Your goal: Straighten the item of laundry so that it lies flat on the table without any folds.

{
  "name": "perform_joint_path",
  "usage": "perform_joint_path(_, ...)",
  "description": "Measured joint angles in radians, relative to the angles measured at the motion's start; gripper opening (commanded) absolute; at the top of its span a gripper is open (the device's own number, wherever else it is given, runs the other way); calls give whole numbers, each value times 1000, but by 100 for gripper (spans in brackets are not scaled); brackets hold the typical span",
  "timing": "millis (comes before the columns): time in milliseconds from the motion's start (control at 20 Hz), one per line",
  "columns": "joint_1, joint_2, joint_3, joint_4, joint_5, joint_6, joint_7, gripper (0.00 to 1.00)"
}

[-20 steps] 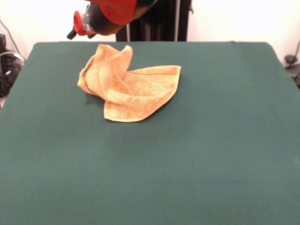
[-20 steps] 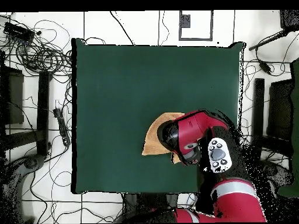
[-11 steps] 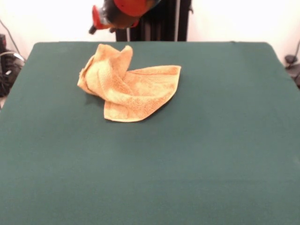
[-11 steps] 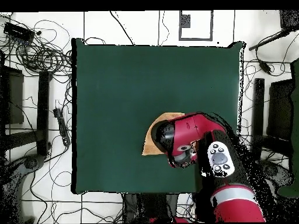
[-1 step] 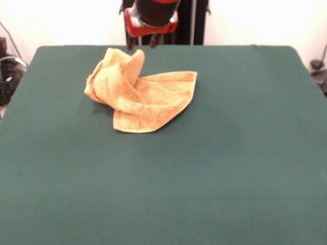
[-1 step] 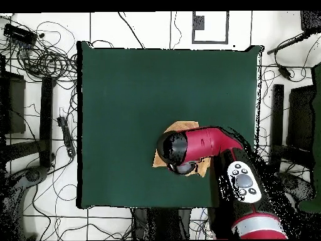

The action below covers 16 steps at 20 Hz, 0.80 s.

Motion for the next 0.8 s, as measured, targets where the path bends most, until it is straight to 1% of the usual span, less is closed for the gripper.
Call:
perform_joint_path(150,0,-18,1,16,34,-111,0,100)
perform_joint_path(350,1,-34,1,22,57,-184,0,100)
perform_joint_path(800,2,-32,1,23,71,-234,0,100)
